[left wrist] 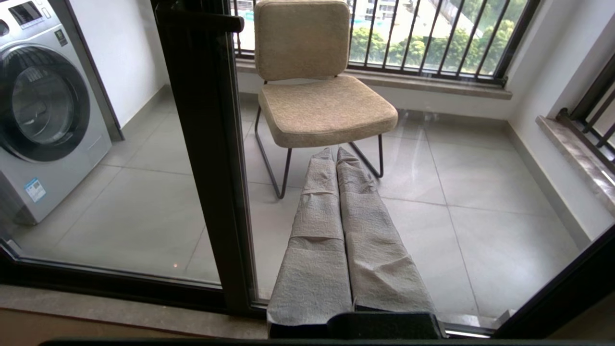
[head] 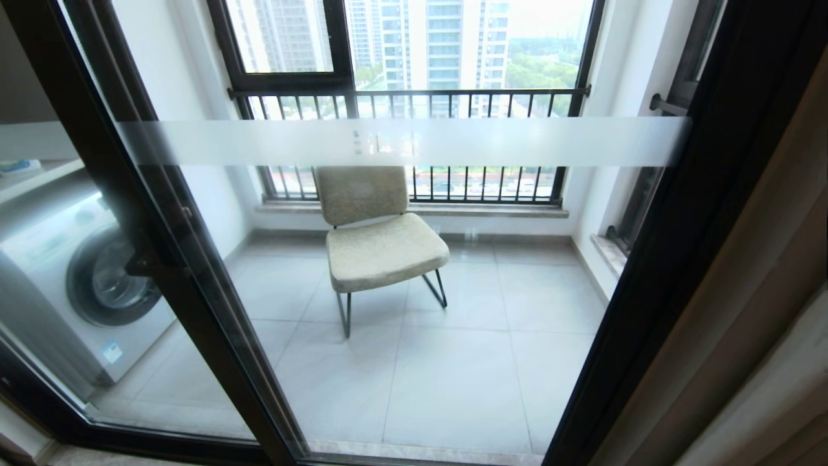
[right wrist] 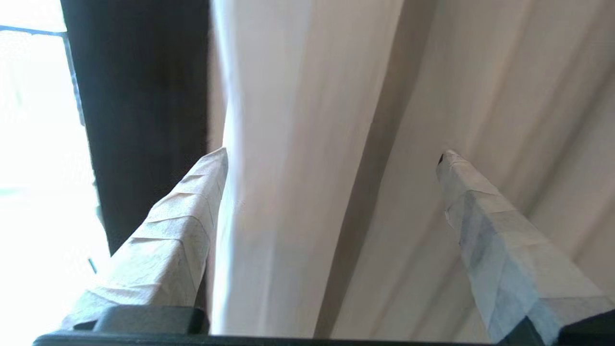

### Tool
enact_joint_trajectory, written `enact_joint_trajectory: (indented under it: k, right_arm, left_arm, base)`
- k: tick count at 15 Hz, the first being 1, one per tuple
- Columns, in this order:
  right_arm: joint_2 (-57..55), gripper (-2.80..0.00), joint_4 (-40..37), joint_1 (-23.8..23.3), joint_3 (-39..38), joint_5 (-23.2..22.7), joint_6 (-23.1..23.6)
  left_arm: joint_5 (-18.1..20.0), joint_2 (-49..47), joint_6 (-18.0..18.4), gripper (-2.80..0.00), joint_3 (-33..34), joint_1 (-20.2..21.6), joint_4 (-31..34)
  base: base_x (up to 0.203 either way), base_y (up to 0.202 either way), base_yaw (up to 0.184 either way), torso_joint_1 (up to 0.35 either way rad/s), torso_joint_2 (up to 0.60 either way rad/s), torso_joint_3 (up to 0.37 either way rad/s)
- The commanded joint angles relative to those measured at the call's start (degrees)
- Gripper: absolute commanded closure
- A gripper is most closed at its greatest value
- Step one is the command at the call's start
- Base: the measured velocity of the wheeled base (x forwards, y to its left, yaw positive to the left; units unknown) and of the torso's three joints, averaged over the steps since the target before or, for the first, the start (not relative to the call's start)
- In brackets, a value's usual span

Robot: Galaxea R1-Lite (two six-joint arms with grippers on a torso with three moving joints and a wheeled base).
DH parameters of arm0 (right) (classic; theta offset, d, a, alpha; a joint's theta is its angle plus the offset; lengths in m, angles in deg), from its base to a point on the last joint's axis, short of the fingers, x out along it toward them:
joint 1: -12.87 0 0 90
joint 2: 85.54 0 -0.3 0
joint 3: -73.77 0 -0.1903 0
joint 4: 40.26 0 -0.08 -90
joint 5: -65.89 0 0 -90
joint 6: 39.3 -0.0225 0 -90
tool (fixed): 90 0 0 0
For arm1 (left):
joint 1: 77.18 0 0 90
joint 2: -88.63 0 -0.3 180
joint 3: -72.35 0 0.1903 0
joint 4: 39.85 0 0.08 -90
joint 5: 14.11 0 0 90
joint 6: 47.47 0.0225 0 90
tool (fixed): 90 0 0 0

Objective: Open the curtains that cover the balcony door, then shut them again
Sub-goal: Pull the inner curtains open on both sides

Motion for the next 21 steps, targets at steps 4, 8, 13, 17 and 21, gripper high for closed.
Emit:
enact_joint_trajectory:
  k: [4,8,13,17,21]
  right_arm:
    - [15.72,-2.80,0.18,2.19,-12.37,-0.74,0.17]
    - [24.42,-2.80,-0.83,5.95,-18.44,-0.68,2.59]
    - [28.64,-2.80,-1.33,8.41,-21.53,-0.67,7.20]
    - [29.53,-2.80,-1.32,11.43,-23.43,-0.52,9.64]
    - [31.25,-2.80,-1.11,15.48,-27.93,-0.50,9.89]
  left_arm:
    - [-0.02,0.02,-0.05,0.00,0.00,0.03,-0.02]
    - [-0.02,0.02,-0.05,0.00,0.00,0.03,-0.02]
    - [-0.02,0.02,-0.05,0.00,0.00,0.03,-0.02]
    - [-0.02,0.02,-0.05,0.00,0.00,0.03,-0.02]
    - [-0.02,0.02,-0.05,0.00,0.00,0.03,-0.02]
  base:
    - [0.000,0.000,0.000,0.000,0.00,0.000]
    - [0.000,0.000,0.000,0.000,0.00,0.000]
    - [0.000,0.000,0.000,0.000,0.00,0.000]
    - [0.000,0.000,0.000,0.000,0.00,0.000]
    - [0.000,0.000,0.000,0.000,0.00,0.000]
